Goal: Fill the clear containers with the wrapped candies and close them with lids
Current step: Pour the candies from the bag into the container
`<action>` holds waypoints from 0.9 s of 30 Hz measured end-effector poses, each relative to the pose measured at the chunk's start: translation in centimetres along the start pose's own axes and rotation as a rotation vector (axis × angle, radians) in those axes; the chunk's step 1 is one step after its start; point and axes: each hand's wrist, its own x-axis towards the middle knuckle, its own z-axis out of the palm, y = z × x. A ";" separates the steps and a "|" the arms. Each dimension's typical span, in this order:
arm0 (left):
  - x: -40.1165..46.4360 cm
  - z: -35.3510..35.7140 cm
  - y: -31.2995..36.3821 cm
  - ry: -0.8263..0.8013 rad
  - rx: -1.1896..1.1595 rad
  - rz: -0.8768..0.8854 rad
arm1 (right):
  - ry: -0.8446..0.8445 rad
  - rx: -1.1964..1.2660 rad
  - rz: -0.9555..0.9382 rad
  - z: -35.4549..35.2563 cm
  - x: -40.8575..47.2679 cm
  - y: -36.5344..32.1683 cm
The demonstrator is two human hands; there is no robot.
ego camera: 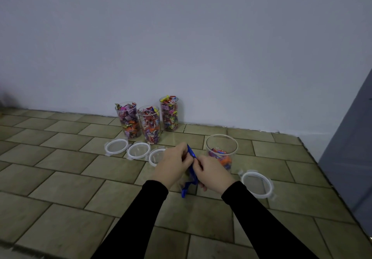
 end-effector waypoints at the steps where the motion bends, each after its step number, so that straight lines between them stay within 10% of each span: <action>1: 0.0 0.0 -0.1 0.012 0.005 -0.003 | 0.006 -0.013 -0.003 0.1 0.0 -0.1; 14: 0.2 -0.5 -1.1 -0.098 -0.409 -0.322 | -0.237 -0.006 0.061 -0.8 -0.1 -1.0; 27: 0.3 0.2 0.6 -0.169 0.187 -0.146 | -0.101 -0.006 0.106 0.3 -0.7 -1.1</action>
